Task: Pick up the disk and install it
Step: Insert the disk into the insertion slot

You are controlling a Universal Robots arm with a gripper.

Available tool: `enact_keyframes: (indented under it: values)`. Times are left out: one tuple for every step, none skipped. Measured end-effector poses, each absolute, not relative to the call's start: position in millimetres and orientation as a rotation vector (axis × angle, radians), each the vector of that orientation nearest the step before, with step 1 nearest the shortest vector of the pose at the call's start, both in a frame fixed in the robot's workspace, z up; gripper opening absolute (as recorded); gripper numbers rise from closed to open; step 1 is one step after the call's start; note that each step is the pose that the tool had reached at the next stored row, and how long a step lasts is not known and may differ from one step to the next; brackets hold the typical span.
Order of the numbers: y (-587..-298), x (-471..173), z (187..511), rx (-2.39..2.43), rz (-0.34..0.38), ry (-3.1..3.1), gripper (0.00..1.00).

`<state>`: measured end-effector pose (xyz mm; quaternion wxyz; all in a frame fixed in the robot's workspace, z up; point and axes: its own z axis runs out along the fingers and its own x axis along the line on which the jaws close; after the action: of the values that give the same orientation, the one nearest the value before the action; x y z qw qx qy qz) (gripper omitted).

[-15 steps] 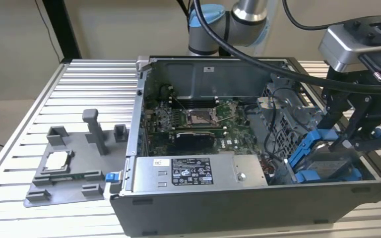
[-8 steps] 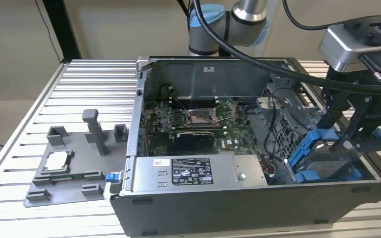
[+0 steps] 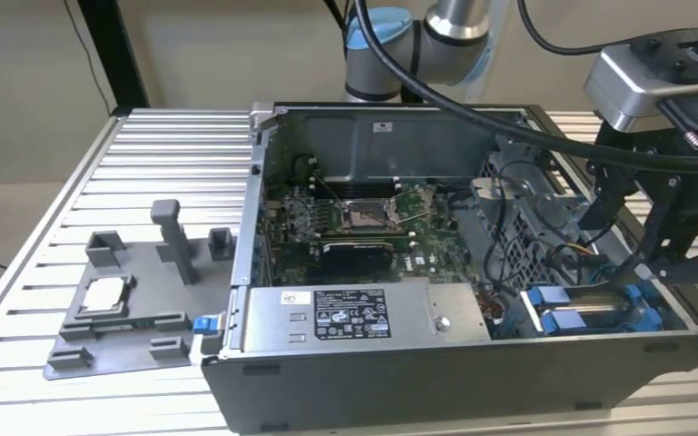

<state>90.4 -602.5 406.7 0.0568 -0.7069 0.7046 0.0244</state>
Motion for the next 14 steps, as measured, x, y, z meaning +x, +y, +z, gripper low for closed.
enact_keyframes:
  values:
    - [-602.5,90.4,406.7,-2.144,0.074,2.137,1.0]
    - [-602.4,90.4,407.0,-2.144,0.074,2.137,1.0]
    - [-602.4,90.5,407.4,-2.144,0.074,2.137,1.0]
    - [-602.4,90.4,407.4,-2.144,0.074,2.137,1.0]
    - [-602.4,90.4,407.5,-2.144,0.074,2.137,1.0]
    - [-602.4,90.4,407.5,-2.144,0.074,2.137,1.0]
    - [-602.4,90.4,407.5,-2.144,0.074,2.137,1.0]
    - [-602.4,90.4,407.5,-2.144,0.074,2.137,1.0]
    - [-602.4,90.4,407.6,-2.144,0.074,2.137,1.0]
    - [-602.5,90.4,407.6,-2.144,0.074,2.137,1.0]
    - [-602.5,90.4,407.6,-2.144,0.074,2.137,1.0]
    - [-602.5,90.4,407.7,-2.144,0.074,2.137,1.0]
    - [-602.4,90.4,407.7,-2.144,0.074,2.137,1.0]
    - [-602.0,90.4,407.8,-2.144,0.074,2.138,1.0]
